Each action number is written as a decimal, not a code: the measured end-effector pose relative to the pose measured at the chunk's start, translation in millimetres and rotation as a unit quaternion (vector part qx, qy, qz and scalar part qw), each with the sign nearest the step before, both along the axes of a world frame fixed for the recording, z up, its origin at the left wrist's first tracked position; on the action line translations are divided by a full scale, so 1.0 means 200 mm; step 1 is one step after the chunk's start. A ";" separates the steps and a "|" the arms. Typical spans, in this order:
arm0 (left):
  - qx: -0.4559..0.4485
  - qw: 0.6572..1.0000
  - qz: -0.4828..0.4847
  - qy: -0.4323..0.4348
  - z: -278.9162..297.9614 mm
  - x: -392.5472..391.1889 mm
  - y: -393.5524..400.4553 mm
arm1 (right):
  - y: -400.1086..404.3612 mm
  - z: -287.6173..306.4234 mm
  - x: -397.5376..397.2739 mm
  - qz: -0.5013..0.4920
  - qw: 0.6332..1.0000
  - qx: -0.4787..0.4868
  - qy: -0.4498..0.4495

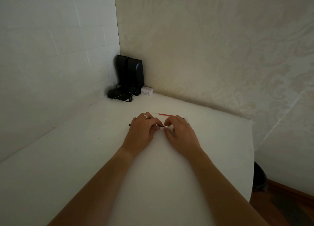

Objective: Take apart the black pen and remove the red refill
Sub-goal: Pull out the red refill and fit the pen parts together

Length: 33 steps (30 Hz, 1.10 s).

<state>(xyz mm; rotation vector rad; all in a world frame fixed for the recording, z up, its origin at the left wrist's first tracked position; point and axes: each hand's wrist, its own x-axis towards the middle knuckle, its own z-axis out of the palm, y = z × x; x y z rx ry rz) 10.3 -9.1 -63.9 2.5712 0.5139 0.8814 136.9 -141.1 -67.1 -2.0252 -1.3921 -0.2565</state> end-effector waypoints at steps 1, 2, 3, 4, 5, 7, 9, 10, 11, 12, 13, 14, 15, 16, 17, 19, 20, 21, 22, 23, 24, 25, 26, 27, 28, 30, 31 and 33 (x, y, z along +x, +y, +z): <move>0.002 1.000 0.000 0.001 0.00 0.00 0.00 | 0.00 0.00 0.00 0.002 1.000 0.001 -0.001; 0.002 1.000 0.000 0.002 0.00 0.00 0.00 | 0.00 0.00 0.00 0.003 1.000 0.001 -0.002; 0.000 1.000 -0.001 0.001 0.00 0.00 0.00 | 0.00 0.00 0.00 0.001 1.000 0.001 -0.003; -0.002 1.000 -0.002 0.000 0.00 0.00 0.00 | 0.00 0.00 0.00 -0.002 1.000 0.002 -0.005; -0.003 1.000 -0.003 -0.001 0.00 0.00 0.00 | 0.00 0.00 0.00 -0.006 1.000 0.004 -0.006; -0.002 1.000 -0.002 -0.001 0.01 0.00 0.00 | 0.00 0.00 0.00 -0.011 1.000 0.006 -0.004; 0.001 1.000 -0.002 0.001 0.01 0.00 0.00 | 0.00 0.00 -0.01 -0.010 1.000 0.008 0.003; 0.001 1.000 -0.001 0.001 0.01 0.00 -0.01 | 0.00 0.00 0.00 -0.005 1.000 0.009 0.004; -0.001 1.000 -0.001 0.001 0.01 0.00 -0.01 | 0.00 0.00 0.00 0.001 1.000 0.010 0.002; -0.002 1.000 -0.001 0.001 0.01 0.00 -0.01 | 0.00 0.01 0.00 0.006 1.000 0.010 0.000; -0.003 1.000 -0.001 0.001 0.01 0.00 -0.01 | 0.00 0.01 0.00 0.006 1.000 0.010 -0.003; -0.002 1.000 -0.001 0.001 0.01 0.00 -0.01 | 0.00 0.00 0.00 0.002 1.000 0.009 -0.004; -0.001 1.000 -0.001 0.001 0.01 0.00 -0.01 | 0.00 0.00 0.00 -0.003 1.000 0.009 -0.003; 0.000 1.000 -0.001 0.001 0.01 0.00 -0.01 | 0.00 0.00 0.00 -0.009 1.000 0.009 -0.002; 0.000 1.000 0.000 0.000 0.01 0.00 -0.01 | 0.00 0.00 0.00 -0.013 1.000 0.009 -0.001; 0.001 1.000 0.000 -0.001 0.01 0.00 -0.01 | 0.00 0.00 0.00 -0.012 1.000 0.005 0.001; 0.002 1.000 0.000 -0.001 0.01 0.00 -0.01 | 0.00 0.00 0.00 -0.007 1.000 0.004 0.000; 0.002 1.000 -0.001 0.000 0.01 0.00 -0.01 | 0.00 0.00 0.00 -0.002 1.000 0.004 -0.003; 0.002 1.000 -0.001 -0.001 0.01 0.00 -0.01 | 0.00 0.00 0.00 0.000 1.000 0.003 -0.005; 0.002 1.000 -0.002 -0.002 0.01 0.00 -0.01 | 0.01 0.00 0.00 -0.001 1.000 0.001 -0.006; 0.002 1.000 -0.002 -0.003 0.00 0.00 -0.01 | 0.01 0.00 0.00 -0.004 1.000 0.000 -0.006; 0.002 1.000 -0.002 -0.003 0.00 0.00 -0.01 | 0.01 -0.01 0.00 -0.008 1.000 -0.001 -0.005; 0.002 1.000 -0.001 -0.004 0.00 0.00 -0.01 | 0.01 -0.01 0.00 -0.013 1.000 0.001 -0.002; 0.003 1.000 0.001 -0.004 0.00 0.00 -0.01 | 0.01 0.00 0.00 -0.015 1.000 0.002 0.000; 0.003 1.000 0.002 -0.005 0.00 0.00 -0.01 | 0.01 0.00 0.00 -0.015 1.000 0.002 0.002; 0.001 1.000 0.001 -0.004 0.01 0.00 0.00 | 0.00 0.00 0.00 -0.004 1.000 0.001 -0.003; 0.000 1.000 0.000 -0.004 0.01 0.00 0.00 | 0.00 0.01 0.00 0.001 1.000 -0.001 -0.005; -0.001 1.000 -0.002 -0.004 0.00 0.00 -0.01 | 0.00 0.01 0.00 -0.004 1.000 -0.007 -0.007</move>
